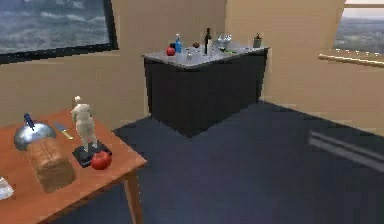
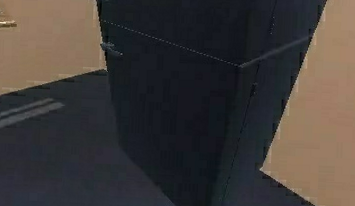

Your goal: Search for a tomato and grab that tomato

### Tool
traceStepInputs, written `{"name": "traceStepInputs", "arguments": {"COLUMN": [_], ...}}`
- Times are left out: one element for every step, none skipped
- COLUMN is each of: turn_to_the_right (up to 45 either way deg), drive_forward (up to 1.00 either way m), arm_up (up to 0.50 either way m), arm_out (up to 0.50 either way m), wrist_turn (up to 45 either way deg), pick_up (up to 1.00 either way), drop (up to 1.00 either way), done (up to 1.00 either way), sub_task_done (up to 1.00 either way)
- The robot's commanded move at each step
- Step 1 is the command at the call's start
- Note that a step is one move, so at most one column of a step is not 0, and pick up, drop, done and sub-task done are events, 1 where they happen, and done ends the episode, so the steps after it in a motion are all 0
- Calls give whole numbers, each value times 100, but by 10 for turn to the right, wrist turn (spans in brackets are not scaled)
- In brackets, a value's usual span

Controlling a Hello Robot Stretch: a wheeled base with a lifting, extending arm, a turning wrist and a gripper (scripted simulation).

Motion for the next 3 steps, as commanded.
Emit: {"name": "traceStepInputs", "arguments": {"turn_to_the_right": [0,30,450], "drive_forward": [75,0,0], "arm_up": [0,0,0], "arm_out": [0,0,0], "wrist_turn": [0,0,0], "pick_up": [0,0,0], "drop": [0,0,0], "done": [0,0,0], "sub_task_done": [0,0,0]}}
